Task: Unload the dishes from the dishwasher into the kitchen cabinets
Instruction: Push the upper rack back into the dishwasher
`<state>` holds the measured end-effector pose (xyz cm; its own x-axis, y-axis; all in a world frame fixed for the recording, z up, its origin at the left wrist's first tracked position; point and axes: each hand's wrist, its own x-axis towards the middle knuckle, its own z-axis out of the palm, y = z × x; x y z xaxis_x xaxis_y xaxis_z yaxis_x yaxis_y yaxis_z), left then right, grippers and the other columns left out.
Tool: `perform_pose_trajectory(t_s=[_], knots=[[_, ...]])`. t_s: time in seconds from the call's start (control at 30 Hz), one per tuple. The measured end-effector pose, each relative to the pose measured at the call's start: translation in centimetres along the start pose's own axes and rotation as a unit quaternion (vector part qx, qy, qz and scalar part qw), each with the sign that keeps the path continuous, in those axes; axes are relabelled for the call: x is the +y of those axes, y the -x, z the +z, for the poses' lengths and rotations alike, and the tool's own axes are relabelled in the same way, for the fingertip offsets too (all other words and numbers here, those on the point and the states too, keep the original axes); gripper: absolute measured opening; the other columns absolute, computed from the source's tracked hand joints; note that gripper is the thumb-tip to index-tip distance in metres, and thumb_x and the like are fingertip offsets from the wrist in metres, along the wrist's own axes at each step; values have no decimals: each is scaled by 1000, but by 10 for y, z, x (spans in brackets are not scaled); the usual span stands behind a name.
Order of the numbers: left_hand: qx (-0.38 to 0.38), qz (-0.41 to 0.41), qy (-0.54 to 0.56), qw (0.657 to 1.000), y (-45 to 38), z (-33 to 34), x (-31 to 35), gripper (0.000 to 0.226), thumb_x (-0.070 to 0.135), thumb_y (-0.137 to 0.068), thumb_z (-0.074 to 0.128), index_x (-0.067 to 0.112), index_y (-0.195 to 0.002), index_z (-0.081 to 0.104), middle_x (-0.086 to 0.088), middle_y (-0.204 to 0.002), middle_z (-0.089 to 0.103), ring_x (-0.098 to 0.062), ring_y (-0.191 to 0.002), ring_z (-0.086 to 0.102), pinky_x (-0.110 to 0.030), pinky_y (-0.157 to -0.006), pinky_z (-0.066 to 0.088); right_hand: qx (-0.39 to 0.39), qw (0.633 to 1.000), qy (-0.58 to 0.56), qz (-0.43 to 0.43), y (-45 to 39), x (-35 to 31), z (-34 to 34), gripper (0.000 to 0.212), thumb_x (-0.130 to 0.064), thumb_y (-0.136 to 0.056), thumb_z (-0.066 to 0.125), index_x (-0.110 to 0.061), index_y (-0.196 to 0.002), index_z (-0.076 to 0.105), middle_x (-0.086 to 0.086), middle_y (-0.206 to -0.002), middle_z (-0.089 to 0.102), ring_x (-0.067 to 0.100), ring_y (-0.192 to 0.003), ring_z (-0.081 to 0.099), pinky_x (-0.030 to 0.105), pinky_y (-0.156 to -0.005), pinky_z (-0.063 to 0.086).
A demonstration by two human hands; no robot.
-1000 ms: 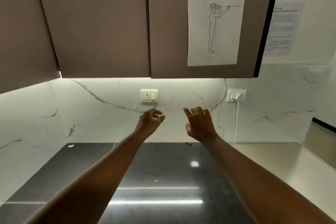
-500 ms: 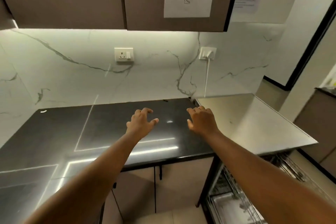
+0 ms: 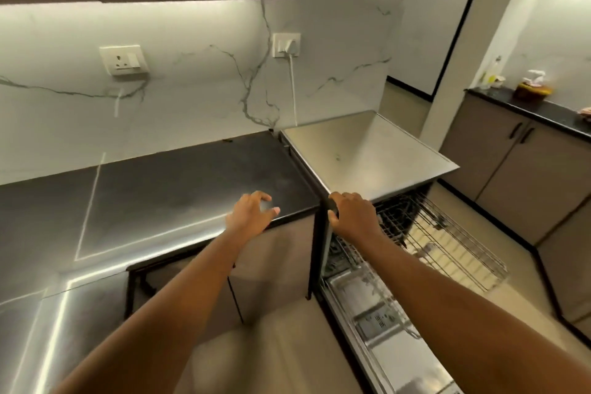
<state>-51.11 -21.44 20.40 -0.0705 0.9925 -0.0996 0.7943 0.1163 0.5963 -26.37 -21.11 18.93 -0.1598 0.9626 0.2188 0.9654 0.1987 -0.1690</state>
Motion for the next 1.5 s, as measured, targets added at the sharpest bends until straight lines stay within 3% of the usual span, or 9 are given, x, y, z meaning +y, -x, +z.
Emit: perform_pose_trajectory(t_s=[0.33,0.5,0.63,0.77,0.87,1.03,1.2,1.33,1.5], knots=[[-109,30,39,993,65,152,110,40,51,-85,65,30,-119,60,2,-116,60,-21,-112,58,-48,-99,47,-5,989,-32,143,158,169,-18,22,-33,-90,55,-19,-107,60,3,-90,65,23,-85,64,27,-59,42],[-161,56,70,983,114,221,164,41,43,-92,63,19,-125,57,-1,-117,60,-20,-111,57,-42,-99,46,6,971,-48,235,241,245,-32,32,-35,-88,58,-24,-118,61,0,-101,69,21,-93,63,32,-73,53],[-209,18,131,969,144,261,191,40,39,-94,62,18,-127,55,-3,-118,53,-18,-108,53,-30,-88,41,25,954,-71,289,285,285,-34,33,-32,-88,59,-24,-120,63,-1,-107,70,21,-100,64,34,-80,54],[-230,-13,155,961,153,299,197,39,38,-93,64,18,-125,54,-6,-118,57,-20,-106,57,-31,-89,47,18,936,-99,336,307,315,-28,31,-30,-89,62,-25,-119,63,-1,-107,71,22,-103,62,33,-82,50],[-239,-36,171,955,151,324,202,36,32,-93,64,15,-124,55,-4,-117,58,-14,-92,59,-18,-67,48,6,916,-133,378,311,338,-15,33,-33,-87,64,-27,-119,64,-2,-106,72,22,-101,65,35,-84,54],[-259,-101,204,939,128,379,209,29,26,-93,64,14,-119,59,-7,-117,62,-21,-100,60,-29,-70,50,-3,875,-213,435,302,374,14,30,-28,-84,65,-27,-114,66,-1,-97,74,20,-86,68,32,-78,55],[-290,-189,268,899,104,434,223,28,26,-93,65,14,-118,61,-3,-96,63,-22,-91,60,-33,-72,53,-27,854,-254,453,288,412,38,30,-25,-83,69,-21,-112,68,2,-95,72,21,-84,67,32,-78,55],[-300,-206,260,894,95,465,230,25,23,-93,65,14,-115,61,-4,-92,63,-24,-90,61,-41,-82,53,-38,799,-329,502,279,442,60,25,-23,-82,71,-19,-106,71,5,-91,73,23,-84,69,38,-83,57],[-327,-240,259,877,92,491,233,21,27,-96,60,18,-115,61,-5,-107,65,-21,-98,64,-33,-76,52,-68,679,-455,572,270,457,86,19,-10,-85,68,-10,-104,66,16,-82,68,22,-61,59,29,-52,45]])
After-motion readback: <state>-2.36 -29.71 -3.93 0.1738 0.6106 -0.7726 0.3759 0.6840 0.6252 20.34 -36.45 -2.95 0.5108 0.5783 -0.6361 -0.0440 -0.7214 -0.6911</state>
